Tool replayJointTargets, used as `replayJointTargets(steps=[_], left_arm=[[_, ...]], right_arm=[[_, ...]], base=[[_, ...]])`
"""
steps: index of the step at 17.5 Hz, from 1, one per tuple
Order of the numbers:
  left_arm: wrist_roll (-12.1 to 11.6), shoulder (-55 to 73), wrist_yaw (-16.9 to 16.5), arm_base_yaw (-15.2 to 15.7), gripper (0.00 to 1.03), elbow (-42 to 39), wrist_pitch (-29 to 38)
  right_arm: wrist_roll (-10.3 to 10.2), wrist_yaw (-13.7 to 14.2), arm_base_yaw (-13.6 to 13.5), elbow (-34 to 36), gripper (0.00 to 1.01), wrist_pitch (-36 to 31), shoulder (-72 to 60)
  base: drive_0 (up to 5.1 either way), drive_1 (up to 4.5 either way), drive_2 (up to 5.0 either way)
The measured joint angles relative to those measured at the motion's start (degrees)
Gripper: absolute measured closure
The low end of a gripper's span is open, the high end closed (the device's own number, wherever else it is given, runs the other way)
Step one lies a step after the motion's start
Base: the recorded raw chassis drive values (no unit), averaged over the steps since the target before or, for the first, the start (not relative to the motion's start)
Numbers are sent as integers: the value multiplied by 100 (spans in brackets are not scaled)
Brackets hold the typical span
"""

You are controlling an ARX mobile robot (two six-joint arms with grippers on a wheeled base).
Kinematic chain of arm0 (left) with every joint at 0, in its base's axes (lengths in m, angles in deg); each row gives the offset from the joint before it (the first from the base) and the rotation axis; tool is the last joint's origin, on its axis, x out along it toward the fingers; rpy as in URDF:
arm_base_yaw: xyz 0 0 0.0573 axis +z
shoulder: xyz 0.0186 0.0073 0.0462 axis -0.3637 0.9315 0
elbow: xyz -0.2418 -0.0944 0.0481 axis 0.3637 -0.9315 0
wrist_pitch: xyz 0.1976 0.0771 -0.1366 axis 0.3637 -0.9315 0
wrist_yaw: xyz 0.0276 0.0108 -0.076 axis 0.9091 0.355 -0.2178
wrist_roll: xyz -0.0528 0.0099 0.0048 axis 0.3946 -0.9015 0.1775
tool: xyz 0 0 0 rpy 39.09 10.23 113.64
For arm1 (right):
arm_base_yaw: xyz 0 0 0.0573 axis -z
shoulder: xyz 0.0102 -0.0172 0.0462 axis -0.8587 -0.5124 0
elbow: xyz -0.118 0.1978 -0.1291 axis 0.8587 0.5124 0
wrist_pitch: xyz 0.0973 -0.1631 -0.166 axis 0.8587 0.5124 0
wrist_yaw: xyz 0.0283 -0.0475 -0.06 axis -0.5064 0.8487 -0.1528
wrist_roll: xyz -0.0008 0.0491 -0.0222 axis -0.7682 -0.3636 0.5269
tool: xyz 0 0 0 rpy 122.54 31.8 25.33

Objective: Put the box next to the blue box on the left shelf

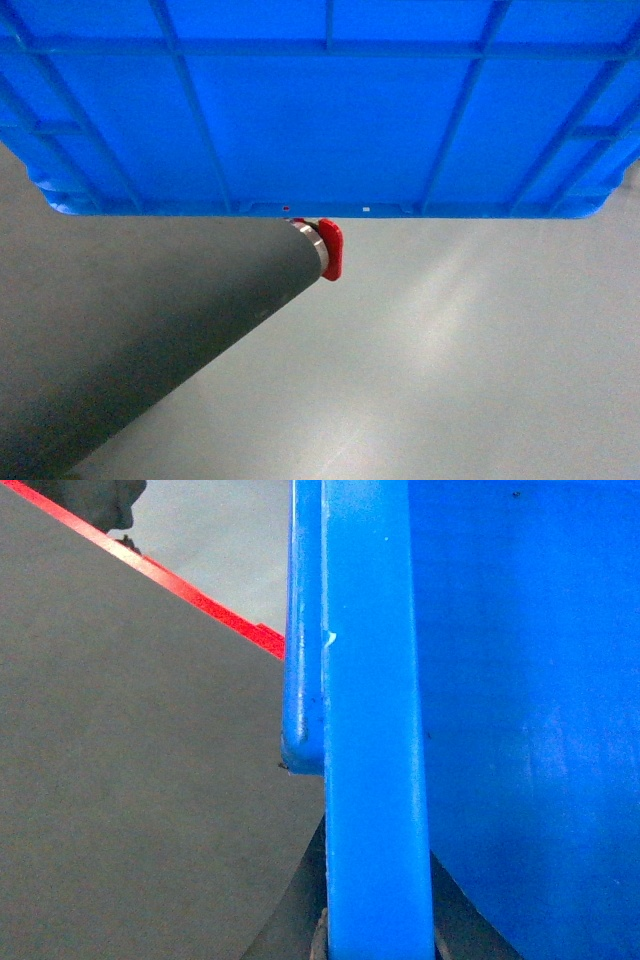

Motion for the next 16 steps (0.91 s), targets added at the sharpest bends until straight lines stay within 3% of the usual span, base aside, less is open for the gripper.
replayJointTargets(steps=[16], left_arm=[[0,0,2,0,97,0,0]], right_arm=[[0,2,0,0,94,-9,0]], base=[[-143,-143,-143]])
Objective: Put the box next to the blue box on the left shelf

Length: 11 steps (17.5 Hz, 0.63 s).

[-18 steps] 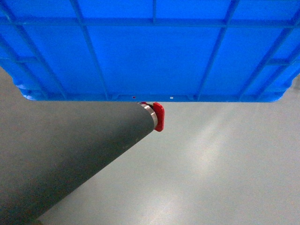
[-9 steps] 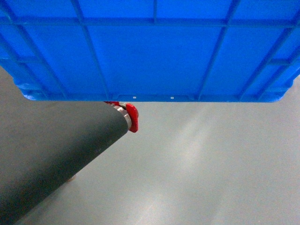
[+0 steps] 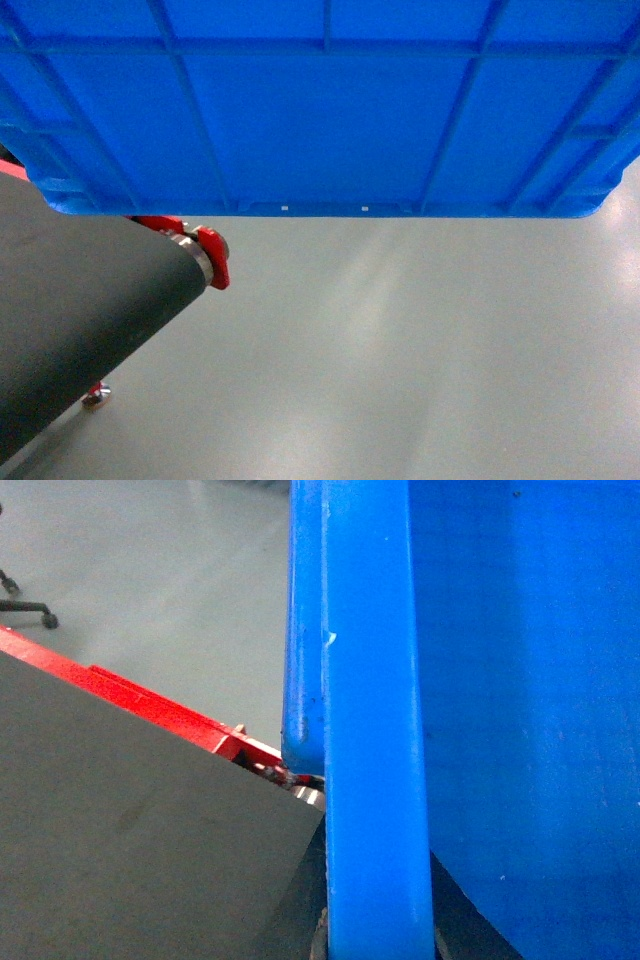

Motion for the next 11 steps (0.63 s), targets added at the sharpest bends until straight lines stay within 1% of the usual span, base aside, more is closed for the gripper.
replayJointTargets(steps=[11], left_arm=[[0,0,-2,0,97,0,2]], right_arm=[[0,0,0,0,94,7,0]], base=[[-145,-145,-145]])
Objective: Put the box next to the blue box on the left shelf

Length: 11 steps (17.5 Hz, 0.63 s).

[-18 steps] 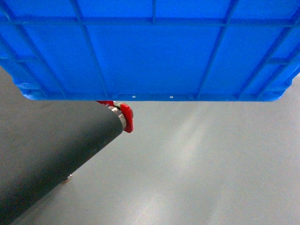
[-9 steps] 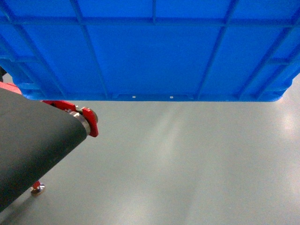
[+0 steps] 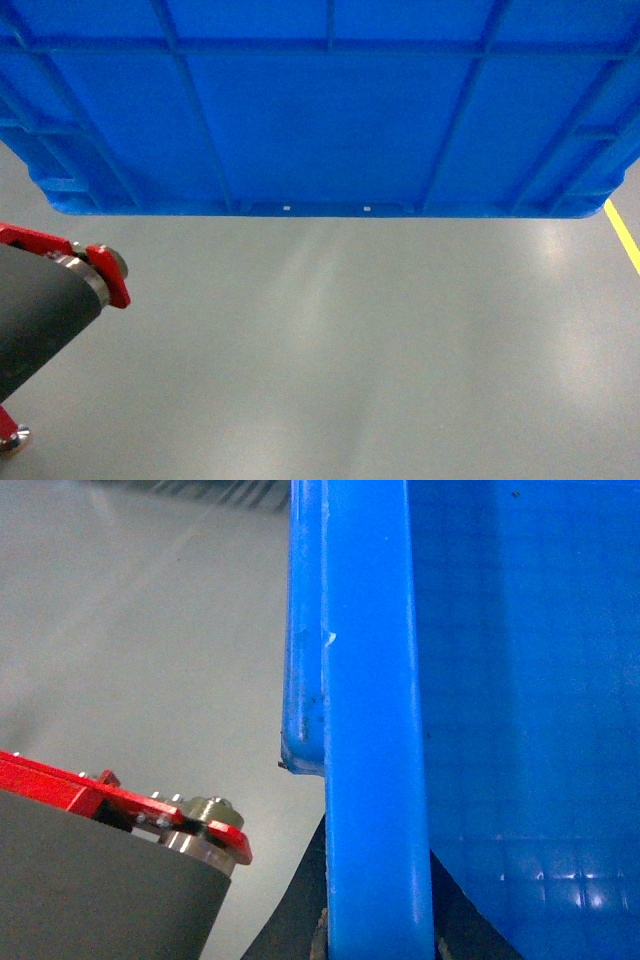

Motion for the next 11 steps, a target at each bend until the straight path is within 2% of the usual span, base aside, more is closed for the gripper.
replayJointTargets(steps=[11], left_arm=[[0,0,0,0,97,0,2]], right_arm=[[0,0,0,-2,94,-7,0]], base=[[-144,-144,-144]])
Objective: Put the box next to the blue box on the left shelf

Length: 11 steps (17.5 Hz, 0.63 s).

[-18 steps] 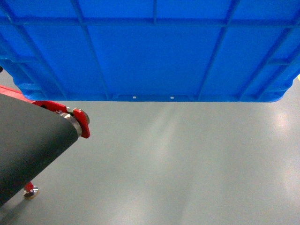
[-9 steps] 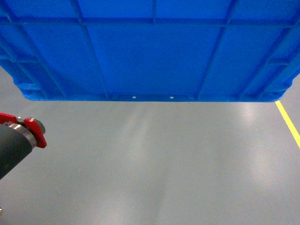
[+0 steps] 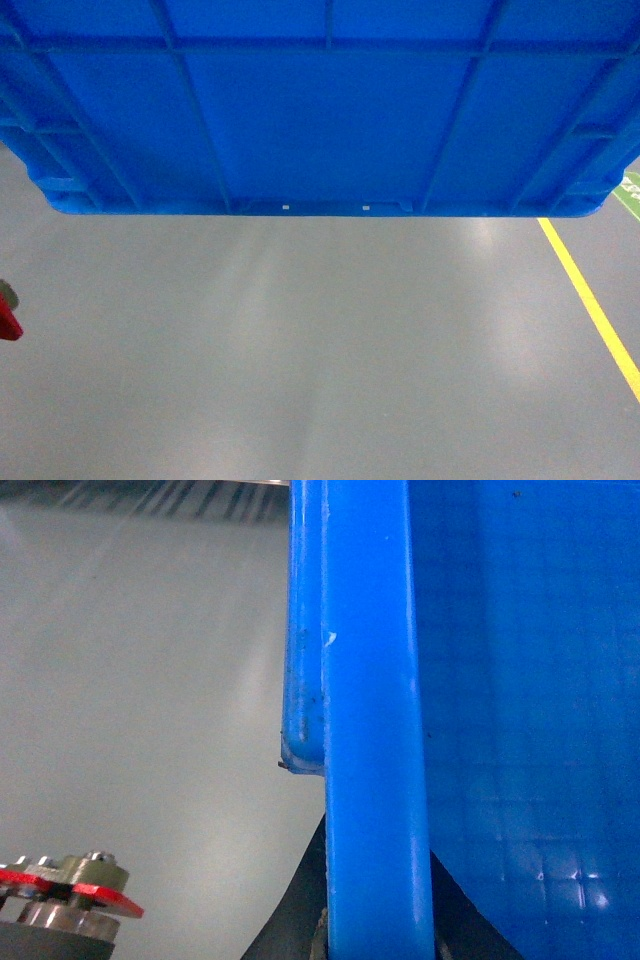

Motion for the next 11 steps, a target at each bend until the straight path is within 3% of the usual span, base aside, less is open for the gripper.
replayJointTargets(steps=[11], left_arm=[[0,-42,22,-22,97,0,2]], right_arm=[[0,9,0,2,94,-4,35]], base=[[-143,-143,-143]])
